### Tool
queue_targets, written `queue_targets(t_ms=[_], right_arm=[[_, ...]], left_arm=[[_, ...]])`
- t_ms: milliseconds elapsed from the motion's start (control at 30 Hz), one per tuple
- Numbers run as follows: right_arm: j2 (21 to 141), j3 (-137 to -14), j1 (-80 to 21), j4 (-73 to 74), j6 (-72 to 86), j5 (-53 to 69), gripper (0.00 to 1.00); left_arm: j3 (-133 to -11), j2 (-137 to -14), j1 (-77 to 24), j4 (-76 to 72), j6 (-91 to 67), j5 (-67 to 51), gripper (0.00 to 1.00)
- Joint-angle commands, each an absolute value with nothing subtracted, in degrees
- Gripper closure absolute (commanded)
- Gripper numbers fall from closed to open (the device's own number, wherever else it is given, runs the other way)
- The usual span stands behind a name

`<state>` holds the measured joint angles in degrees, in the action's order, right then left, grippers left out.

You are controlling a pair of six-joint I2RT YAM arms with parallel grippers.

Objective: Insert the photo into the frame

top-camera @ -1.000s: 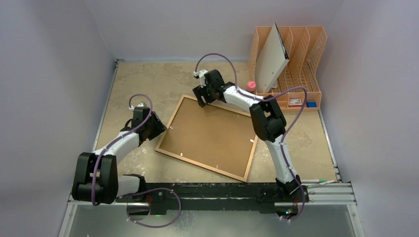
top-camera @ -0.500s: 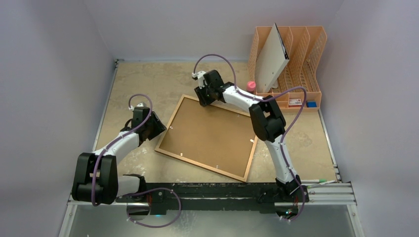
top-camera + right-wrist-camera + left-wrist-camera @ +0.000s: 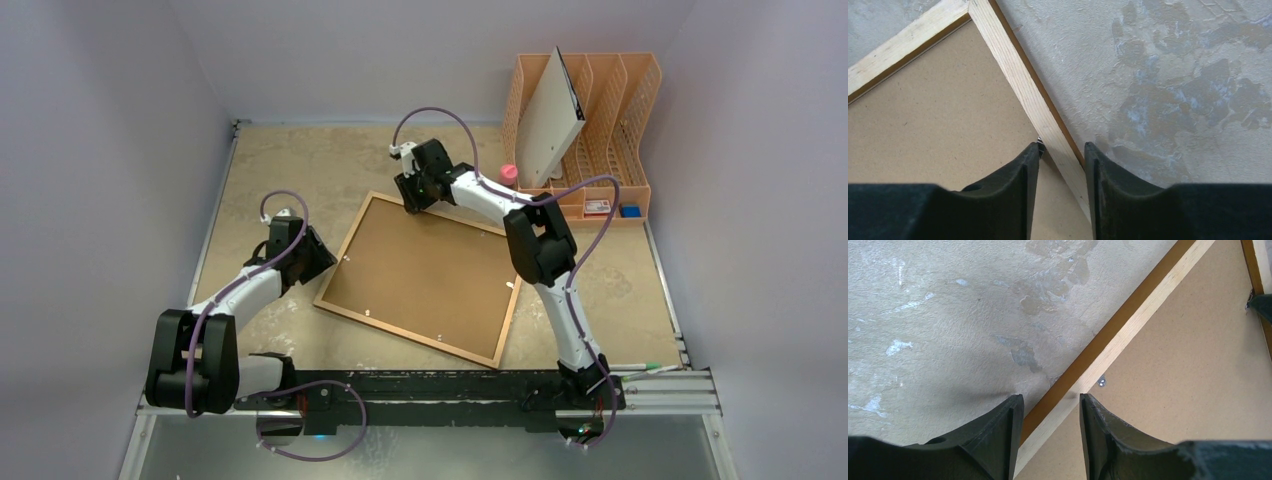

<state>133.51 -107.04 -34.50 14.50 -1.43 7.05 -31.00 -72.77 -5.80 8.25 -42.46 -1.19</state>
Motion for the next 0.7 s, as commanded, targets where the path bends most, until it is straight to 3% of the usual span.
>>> queue_targets(t_ms=[0, 133, 267, 433, 667], right_arm=[[134.8, -108.3, -34.7, 15.1, -0.5, 6.1, 0.54], [133.7, -108.4, -34.7, 14.2, 1.6, 7.8, 0.42], [134.8, -109.5, -34.7, 14.3, 1.9, 5.3, 0.39], [136.5, -109.8, -35.1, 14.8, 0.2, 1.1, 0.42], [135.4, -107.0, -35.2, 14.5, -2.3, 2.4, 0.54]], left_arm=[[-30.8, -72.1, -6.1, 7.5, -42.4, -0.6, 0.53], [-30.9, -72.0, -6.1, 7.5, -42.3, -0.6, 0.53], [-30.9, -71.9, -6.1, 7.7, -42.3, -0.6, 0.53], [-30.8, -72.0, -6.1, 7.6, -42.3, -0.6, 0.53], [-30.8, -72.2, -6.1, 7.4, -42.3, -0.6, 0.53]])
